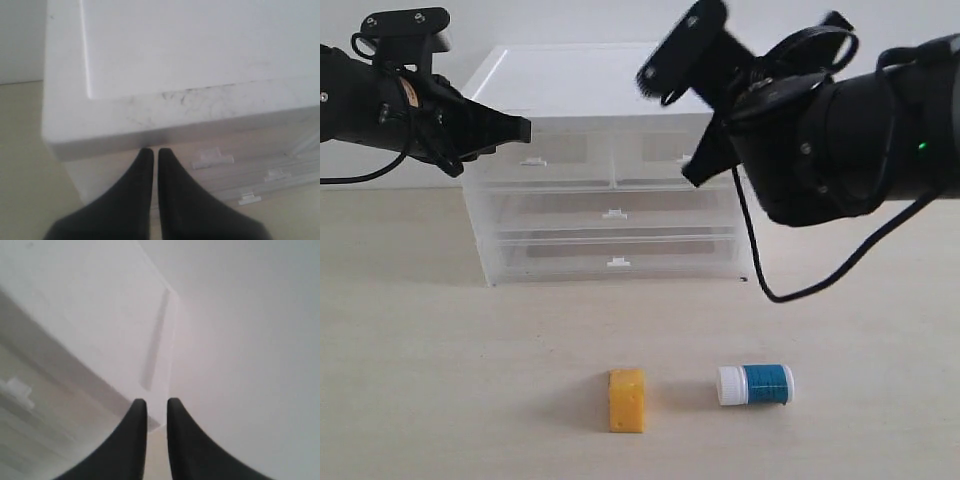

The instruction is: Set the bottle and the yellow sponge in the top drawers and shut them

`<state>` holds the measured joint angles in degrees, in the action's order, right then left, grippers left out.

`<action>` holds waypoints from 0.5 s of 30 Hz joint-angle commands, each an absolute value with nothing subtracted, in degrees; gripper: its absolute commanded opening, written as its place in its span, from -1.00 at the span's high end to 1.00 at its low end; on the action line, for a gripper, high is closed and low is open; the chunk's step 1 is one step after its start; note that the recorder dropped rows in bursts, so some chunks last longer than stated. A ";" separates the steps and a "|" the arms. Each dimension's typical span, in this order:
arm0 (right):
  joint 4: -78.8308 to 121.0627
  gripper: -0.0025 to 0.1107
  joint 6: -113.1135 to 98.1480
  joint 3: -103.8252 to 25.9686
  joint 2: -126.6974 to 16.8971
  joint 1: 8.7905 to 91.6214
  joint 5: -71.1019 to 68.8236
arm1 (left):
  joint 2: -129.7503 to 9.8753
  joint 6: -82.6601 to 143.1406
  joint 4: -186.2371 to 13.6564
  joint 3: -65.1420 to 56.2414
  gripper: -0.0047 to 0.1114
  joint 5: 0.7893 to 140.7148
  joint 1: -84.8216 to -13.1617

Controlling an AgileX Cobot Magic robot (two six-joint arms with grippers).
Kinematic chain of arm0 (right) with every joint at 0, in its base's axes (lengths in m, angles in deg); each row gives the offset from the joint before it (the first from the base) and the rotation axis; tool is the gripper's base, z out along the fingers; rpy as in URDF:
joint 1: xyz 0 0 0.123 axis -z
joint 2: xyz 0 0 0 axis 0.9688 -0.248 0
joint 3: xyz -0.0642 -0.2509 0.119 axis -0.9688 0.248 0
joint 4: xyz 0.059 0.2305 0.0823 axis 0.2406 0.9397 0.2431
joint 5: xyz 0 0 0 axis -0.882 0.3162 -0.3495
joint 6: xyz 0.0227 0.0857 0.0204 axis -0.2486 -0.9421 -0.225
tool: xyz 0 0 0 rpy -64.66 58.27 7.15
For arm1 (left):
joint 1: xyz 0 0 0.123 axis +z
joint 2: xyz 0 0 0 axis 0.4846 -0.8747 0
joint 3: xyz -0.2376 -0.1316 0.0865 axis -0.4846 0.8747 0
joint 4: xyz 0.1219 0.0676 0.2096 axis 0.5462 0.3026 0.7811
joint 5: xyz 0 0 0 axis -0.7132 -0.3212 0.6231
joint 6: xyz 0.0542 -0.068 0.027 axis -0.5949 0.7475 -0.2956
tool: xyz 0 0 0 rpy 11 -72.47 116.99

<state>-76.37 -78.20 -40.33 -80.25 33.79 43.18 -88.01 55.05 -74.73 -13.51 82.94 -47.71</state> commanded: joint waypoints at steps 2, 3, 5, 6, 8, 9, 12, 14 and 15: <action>-69.24 0.77 -118.40 -38.02 -76.23 40.33 24.16 | -89.16 54.89 -74.38 -13.81 0.85 79.45 -47.55; -71.04 0.77 -124.24 -37.34 -75.99 41.25 21.53 | -89.16 54.89 -74.38 -13.81 0.85 79.55 -47.55; -71.00 0.77 -128.16 -36.32 -75.99 41.99 18.70 | -89.16 54.89 -74.38 -13.81 0.85 79.61 -47.55; -69.57 0.77 -128.16 -35.90 -75.99 41.99 19.44 | -89.16 54.89 -74.38 -13.81 0.85 79.61 -47.55; -69.01 0.77 -128.16 -35.26 -75.74 41.99 18.68 | -89.16 54.89 -74.49 -13.81 0.85 79.17 -47.55; -69.13 0.77 -128.16 -35.16 -75.61 41.99 18.15 | -89.16 55.12 -74.49 -13.81 0.85 79.03 -47.55; -74.23 0.77 -127.15 -35.59 -75.44 41.99 14.15 | -89.16 55.12 -74.49 -13.81 0.85 79.67 -47.55; -78.71 0.77 -125.00 -35.30 -74.38 41.38 18.03 | -89.16 55.12 -74.49 -13.81 0.85 80.08 -47.55; -78.18 0.77 -124.98 -35.16 -73.88 41.26 20.47 | -89.16 55.12 -74.49 -13.81 0.85 80.08 -47.55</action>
